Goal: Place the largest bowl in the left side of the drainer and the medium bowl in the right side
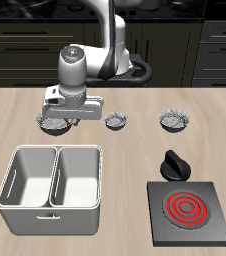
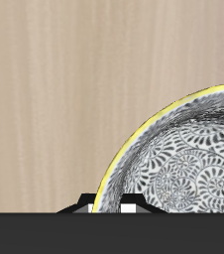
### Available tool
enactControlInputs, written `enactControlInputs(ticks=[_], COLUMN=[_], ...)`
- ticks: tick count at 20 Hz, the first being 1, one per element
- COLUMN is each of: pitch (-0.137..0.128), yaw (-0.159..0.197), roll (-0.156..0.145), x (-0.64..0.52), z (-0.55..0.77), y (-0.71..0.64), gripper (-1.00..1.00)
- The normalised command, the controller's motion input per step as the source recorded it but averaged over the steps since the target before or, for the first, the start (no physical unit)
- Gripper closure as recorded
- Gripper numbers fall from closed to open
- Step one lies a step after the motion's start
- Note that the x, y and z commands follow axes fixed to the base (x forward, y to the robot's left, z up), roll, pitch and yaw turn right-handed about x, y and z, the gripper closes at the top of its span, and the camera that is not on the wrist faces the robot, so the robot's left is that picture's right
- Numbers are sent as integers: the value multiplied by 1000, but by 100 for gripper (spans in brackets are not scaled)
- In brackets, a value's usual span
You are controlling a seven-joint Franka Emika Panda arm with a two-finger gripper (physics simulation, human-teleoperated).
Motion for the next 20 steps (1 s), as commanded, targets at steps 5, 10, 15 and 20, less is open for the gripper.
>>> enactControlInputs(ticks=[5,10,15,20], pitch=[-15,-54,-107,-53], yaw=[-45,-44,-3,0], roll=[-6,32,28,21], x=[69,-36,-148,-105], z=[352,576,716,529], y=[22,201,273,203], gripper=[100,100,100,100])
